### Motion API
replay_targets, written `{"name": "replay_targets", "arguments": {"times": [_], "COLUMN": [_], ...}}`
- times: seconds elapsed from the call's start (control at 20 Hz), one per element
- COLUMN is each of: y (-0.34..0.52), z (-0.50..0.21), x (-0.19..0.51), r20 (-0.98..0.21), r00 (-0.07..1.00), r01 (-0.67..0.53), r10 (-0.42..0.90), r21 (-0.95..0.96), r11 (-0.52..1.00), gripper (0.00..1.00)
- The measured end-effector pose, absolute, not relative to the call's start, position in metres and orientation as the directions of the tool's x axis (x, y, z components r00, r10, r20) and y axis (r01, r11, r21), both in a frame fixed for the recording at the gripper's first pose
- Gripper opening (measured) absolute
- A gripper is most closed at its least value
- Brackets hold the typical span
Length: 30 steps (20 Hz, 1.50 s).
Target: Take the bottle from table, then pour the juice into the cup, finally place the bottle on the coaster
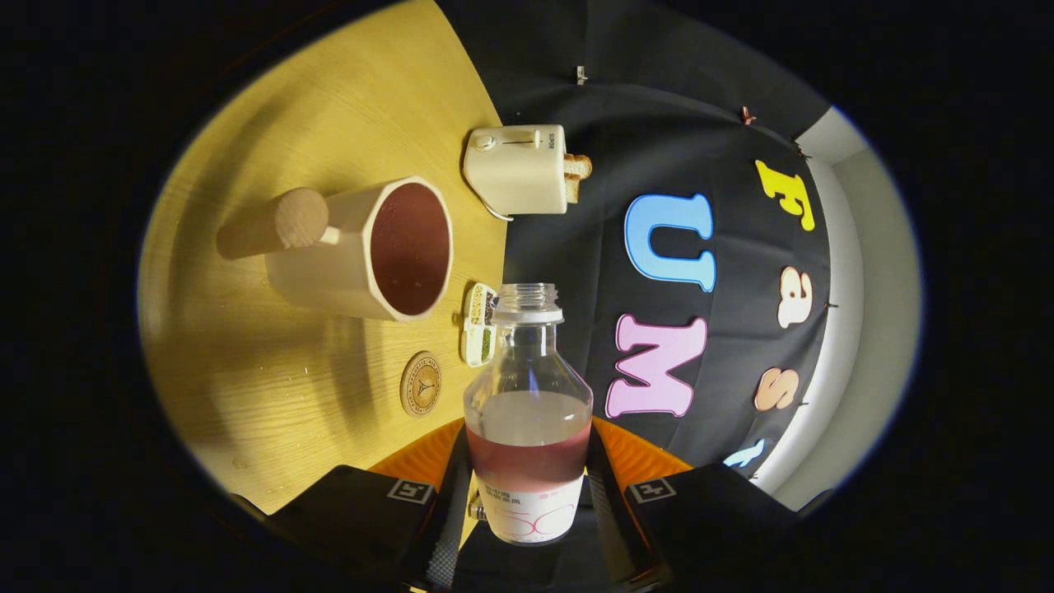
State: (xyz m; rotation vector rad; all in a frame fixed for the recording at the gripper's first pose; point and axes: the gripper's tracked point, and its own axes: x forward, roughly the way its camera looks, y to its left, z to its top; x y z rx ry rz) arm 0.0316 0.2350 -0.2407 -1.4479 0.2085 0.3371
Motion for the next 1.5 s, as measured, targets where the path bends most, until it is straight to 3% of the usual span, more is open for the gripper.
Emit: {"name": "replay_targets", "arguments": {"times": [0.6,1.5], "y": [0.232,0.229], "z": [-0.256,-0.259], "x": [0.034,0.034], "r20": [-0.344,-0.351], "r00": [0.932,0.927], "r01": [-0.34,-0.33], "r10": [0.111,0.134], "r21": [-0.939,-0.931], "r11": [-0.059,-0.157], "gripper": [0.7,0.7]}}
